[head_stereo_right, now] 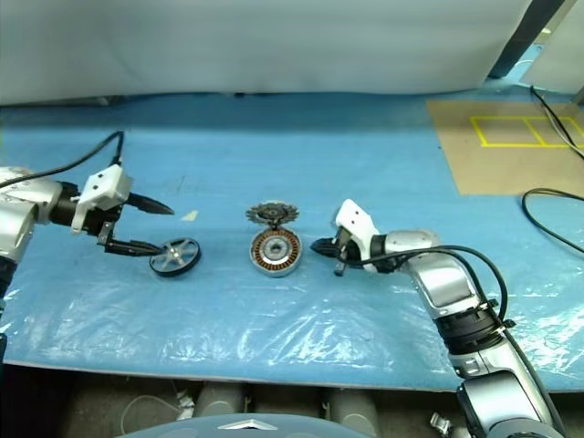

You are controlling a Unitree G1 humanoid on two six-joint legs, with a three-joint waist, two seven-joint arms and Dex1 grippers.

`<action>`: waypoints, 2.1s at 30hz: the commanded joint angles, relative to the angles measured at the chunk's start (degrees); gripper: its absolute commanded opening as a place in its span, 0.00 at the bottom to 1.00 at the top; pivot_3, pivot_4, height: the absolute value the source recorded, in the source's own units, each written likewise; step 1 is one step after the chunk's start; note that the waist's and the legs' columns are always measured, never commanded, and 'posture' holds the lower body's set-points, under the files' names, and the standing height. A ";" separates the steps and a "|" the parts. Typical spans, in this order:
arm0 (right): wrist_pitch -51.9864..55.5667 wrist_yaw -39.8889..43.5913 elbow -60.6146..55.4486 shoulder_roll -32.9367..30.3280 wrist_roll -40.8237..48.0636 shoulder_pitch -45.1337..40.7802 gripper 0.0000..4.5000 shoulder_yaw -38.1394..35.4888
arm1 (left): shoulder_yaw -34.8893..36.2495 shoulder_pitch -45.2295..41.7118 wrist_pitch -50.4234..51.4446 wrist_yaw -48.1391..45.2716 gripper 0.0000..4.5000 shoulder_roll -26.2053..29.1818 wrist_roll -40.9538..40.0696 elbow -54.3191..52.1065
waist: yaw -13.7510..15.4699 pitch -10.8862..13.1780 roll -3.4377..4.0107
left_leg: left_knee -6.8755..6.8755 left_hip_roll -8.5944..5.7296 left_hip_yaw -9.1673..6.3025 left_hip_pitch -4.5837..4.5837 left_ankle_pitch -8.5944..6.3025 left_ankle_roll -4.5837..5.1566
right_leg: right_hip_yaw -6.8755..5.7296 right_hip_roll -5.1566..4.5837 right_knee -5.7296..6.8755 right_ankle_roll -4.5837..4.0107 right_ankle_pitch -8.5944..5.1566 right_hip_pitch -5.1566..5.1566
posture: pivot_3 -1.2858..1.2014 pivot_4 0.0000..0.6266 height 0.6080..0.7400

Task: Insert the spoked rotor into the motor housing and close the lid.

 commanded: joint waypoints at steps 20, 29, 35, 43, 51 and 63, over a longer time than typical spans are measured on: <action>-3.94 -1.45 -13.02 -2.56 3.82 7.94 0.01 -4.60 | -8.75 -4.30 -5.89 0.71 1.00 -4.43 13.77 7.05 | 0.30 0.00 -0.01 | 0.05 0.00 -0.14 -0.12 0.00 -0.01 | -0.12 0.00 0.00 0.03 0.02 0.00 | 0.52 0.24 1.00; -4.79 -1.84 -11.58 -2.24 2.26 6.72 0.01 -2.15 | -7.25 -2.53 -1.60 -0.16 1.00 -3.44 12.00 2.85 | 0.20 0.01 -0.01 | 0.09 -0.03 -0.16 -0.13 0.00 -0.01 | -0.14 0.00 0.02 0.03 0.02 0.02 | 0.52 0.24 1.00; -0.76 -0.49 -13.37 -2.64 5.86 4.15 0.01 -3.27 | -9.66 -3.78 -1.65 -0.78 1.00 0.97 6.98 1.95 | 0.19 0.01 -0.01 | 0.09 -0.10 -0.16 -0.12 0.00 -0.01 | -0.15 0.01 0.02 0.03 0.02 0.02 | 0.52 0.24 1.00; -4.52 -1.02 -10.40 -2.71 2.02 5.43 0.01 -0.09 | -9.09 -6.07 -4.56 -0.17 1.00 -3.19 10.32 7.06 | 1.24 0.01 -0.01 | 0.14 -0.07 -0.16 -0.13 0.00 -0.01 | -0.16 -0.03 0.04 0.03 0.02 0.05 | 0.52 0.24 1.00; -2.91 -2.31 -11.88 -2.56 1.54 5.53 0.01 0.14 | -7.52 -7.50 -6.32 0.80 1.00 -6.28 12.71 10.41 | 1.13 0.00 -0.02 | 0.16 -0.10 -0.18 -0.15 0.00 -0.01 | -0.21 0.00 0.04 0.03 0.02 0.05 | 0.52 0.24 1.00; -4.57 -2.21 -10.27 -3.26 0.01 6.32 0.00 0.75 | -9.95 -8.96 -5.16 -0.78 0.64 -3.64 7.11 10.78 | 1.20 0.01 -0.02 | 0.18 -0.15 -0.19 -0.16 0.00 -0.01 | -0.22 -0.03 0.04 0.04 0.02 0.05 | 0.52 0.24 1.00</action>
